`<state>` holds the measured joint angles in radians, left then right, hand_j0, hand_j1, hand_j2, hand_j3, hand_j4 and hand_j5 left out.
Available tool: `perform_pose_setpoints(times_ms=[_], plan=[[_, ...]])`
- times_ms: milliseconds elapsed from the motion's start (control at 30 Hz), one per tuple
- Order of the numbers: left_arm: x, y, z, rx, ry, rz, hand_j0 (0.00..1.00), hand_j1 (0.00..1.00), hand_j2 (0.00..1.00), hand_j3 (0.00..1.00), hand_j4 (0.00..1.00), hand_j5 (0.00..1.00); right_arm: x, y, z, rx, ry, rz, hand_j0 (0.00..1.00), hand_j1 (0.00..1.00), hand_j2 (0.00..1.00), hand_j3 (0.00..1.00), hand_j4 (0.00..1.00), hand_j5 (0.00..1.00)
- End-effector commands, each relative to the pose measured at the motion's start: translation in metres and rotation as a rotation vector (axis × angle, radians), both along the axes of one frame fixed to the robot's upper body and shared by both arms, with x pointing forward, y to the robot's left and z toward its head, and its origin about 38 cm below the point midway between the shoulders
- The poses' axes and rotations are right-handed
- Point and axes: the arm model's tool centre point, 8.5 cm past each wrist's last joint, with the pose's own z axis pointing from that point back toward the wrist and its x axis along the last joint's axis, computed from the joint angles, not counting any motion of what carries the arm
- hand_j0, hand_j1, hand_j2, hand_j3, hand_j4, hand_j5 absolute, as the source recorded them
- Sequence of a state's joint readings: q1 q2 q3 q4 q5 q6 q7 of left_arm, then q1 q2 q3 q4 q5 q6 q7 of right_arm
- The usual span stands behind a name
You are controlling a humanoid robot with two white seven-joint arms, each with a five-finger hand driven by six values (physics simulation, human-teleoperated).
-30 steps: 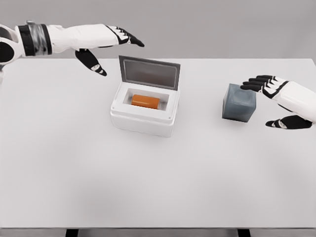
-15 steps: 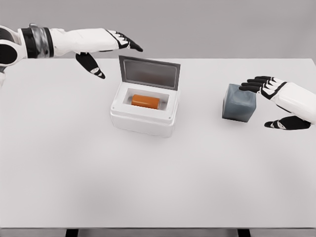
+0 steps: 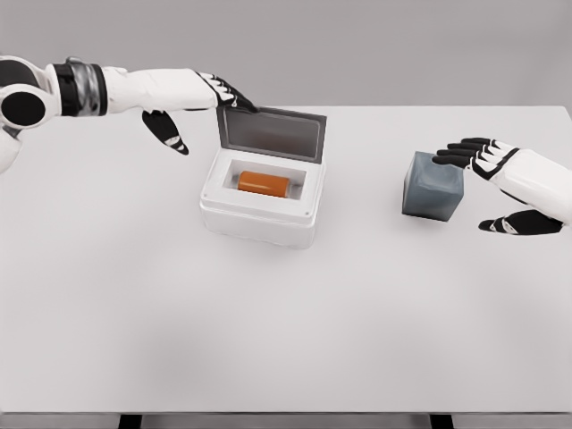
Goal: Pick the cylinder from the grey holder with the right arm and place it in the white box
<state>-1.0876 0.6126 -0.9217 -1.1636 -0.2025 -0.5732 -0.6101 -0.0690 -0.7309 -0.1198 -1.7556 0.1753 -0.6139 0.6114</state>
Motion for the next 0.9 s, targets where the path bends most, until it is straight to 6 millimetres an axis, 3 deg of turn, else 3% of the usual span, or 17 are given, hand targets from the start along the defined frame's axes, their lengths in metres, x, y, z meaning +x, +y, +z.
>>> perform_pose_setpoints(times_ms=[0, 400, 533, 667, 733, 800, 867], plan=[[-0.001, -0.001, -0.002, 0.010, -0.001, -0.009, 1.00, 1.00, 1.00, 1.00, 1.00, 1.00, 0.000, 0.000, 0.001, 0.008, 0.001, 0.000, 1.00, 1.00, 1.00, 1.00, 1.00, 1.00], [-0.013, -0.008, 0.018, -0.007, -0.047, -0.060, 1.00, 1.00, 1.00, 1.00, 1.00, 1.00, 0.000, 0.000, 0.001, 0.006, 0.001, 0.000, 1.00, 1.00, 1.00, 1.00, 1.00, 1.00], [-0.025, 0.001, 0.030, -0.016, -0.061, -0.076, 1.00, 1.00, 1.00, 1.00, 1.00, 1.00, 0.000, 0.000, 0.000, 0.007, 0.002, -0.001, 1.00, 1.00, 1.00, 1.00, 1.00, 1.00], [-0.044, 0.018, 0.050, -0.045, -0.075, -0.093, 1.00, 1.00, 1.00, 1.00, 1.00, 1.00, 0.000, 0.000, 0.000, 0.008, 0.002, -0.001, 1.00, 1.00, 1.00, 1.00, 1.00, 1.00], [-0.069, 0.036, 0.071, -0.079, -0.095, -0.135, 1.00, 1.00, 1.00, 1.00, 1.00, 1.00, 0.000, 0.000, 0.000, 0.008, 0.002, -0.001, 1.00, 1.00, 1.00, 1.00, 1.00, 1.00], [-0.085, 0.067, 0.092, -0.142, -0.081, -0.097, 1.00, 1.00, 1.00, 1.00, 1.00, 1.00, 0.000, 0.000, 0.000, 0.010, 0.002, -0.001, 1.00, 1.00, 1.00, 1.00, 1.00, 1.00], [-0.095, 0.097, 0.090, -0.228, -0.004, -0.041, 1.00, 1.00, 1.00, 1.00, 1.00, 1.00, 0.000, 0.000, 0.000, 0.008, 0.002, 0.000, 1.00, 1.00, 1.00, 1.00, 1.00, 1.00]])
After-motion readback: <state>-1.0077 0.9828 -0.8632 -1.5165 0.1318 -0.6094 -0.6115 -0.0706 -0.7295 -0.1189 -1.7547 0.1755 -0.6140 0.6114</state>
